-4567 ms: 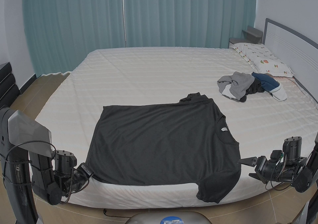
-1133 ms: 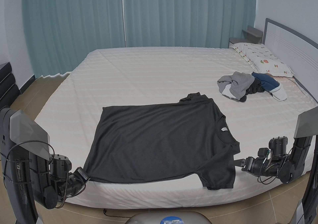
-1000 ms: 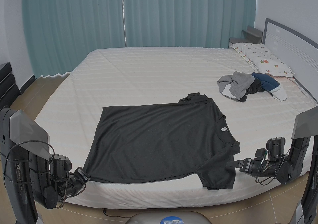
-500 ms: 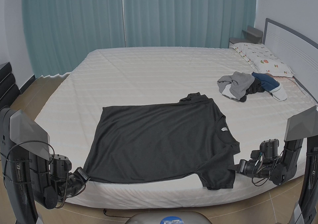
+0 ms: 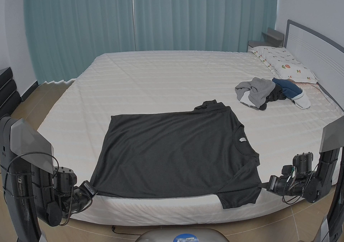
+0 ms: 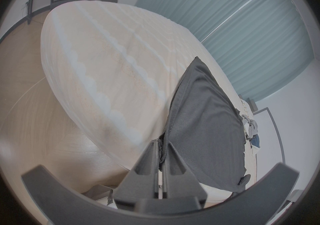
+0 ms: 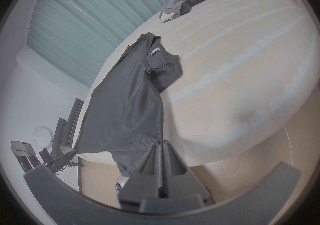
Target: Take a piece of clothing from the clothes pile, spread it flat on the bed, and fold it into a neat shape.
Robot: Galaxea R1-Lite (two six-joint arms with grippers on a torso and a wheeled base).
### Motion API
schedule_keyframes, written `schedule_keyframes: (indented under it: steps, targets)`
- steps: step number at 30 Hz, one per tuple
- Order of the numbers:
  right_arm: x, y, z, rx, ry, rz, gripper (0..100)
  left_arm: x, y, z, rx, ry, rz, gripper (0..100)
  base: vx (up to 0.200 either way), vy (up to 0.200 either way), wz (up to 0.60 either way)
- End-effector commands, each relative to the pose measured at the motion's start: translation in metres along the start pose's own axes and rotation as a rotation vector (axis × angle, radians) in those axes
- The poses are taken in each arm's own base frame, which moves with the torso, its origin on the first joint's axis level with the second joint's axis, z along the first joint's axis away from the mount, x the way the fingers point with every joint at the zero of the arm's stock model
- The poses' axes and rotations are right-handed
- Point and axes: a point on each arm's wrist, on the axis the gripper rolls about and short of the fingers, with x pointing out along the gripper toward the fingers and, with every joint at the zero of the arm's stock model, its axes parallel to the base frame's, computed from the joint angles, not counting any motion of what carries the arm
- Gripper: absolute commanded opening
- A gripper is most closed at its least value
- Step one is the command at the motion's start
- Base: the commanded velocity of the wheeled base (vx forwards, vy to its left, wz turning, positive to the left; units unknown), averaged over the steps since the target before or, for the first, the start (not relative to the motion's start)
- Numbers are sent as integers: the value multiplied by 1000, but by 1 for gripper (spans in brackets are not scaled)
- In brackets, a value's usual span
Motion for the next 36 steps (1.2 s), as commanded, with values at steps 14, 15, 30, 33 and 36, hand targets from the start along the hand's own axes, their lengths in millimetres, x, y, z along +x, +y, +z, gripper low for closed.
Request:
schedule_keyframes:
  steps: [14, 15, 30, 33, 36]
  targets:
    - [-54, 1, -17, -9, -18, -34, 0, -28, 1, -3, 105, 89, 71, 0, 0, 0, 0]
    - [-56, 1, -16, -6, -21, -36, 0, -28, 2, -3, 114, 94, 77, 0, 0, 0, 0]
    - [-81, -1, -29, -48, 75, -148, 0, -41, 8, -11, 231, 199, 157, 0, 0, 0, 0]
    - [-87, 1, -30, -67, 77, -163, 0, -44, 9, -15, 265, 231, 175, 0, 0, 0, 0]
    - [-92, 3, -31, -75, 68, -189, 0, -47, 11, -20, 306, 277, 209, 0, 0, 0, 0]
